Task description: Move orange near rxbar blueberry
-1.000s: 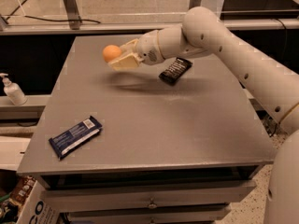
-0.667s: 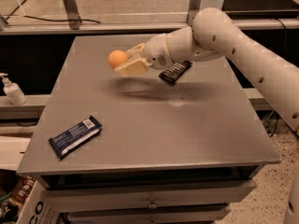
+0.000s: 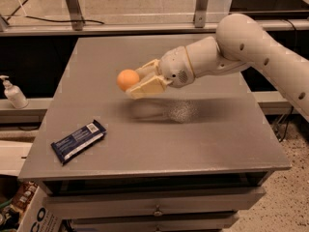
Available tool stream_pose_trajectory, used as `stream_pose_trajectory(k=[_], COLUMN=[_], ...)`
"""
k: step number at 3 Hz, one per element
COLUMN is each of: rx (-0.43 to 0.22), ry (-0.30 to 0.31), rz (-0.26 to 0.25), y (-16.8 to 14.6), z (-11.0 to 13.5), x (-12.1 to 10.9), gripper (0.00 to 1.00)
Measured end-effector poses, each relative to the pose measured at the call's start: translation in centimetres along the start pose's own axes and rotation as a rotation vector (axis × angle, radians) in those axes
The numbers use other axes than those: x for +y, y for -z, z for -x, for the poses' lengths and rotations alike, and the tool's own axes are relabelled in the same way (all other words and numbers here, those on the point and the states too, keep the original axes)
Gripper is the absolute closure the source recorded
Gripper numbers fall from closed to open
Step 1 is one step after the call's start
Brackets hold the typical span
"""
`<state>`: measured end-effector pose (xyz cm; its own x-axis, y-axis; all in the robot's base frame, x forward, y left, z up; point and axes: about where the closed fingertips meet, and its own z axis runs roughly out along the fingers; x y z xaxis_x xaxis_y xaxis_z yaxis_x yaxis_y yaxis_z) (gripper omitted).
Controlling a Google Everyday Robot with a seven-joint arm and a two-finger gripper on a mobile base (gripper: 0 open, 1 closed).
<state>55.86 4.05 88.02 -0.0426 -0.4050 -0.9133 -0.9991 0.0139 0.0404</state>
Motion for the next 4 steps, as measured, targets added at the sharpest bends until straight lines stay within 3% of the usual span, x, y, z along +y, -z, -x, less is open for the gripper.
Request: stream_pose_trajectory(k=[1,2,4], rx=[0.000,0.015,0.088], ry=[0.000,0.026,0.077], rz=[0.000,0.039,0.146], y=[0.0,-0.7,-1.9], z=[0.0,0.3,-0.9], x=[0.0,0.4,4.3], gripper=[1.00,1.00,1.00])
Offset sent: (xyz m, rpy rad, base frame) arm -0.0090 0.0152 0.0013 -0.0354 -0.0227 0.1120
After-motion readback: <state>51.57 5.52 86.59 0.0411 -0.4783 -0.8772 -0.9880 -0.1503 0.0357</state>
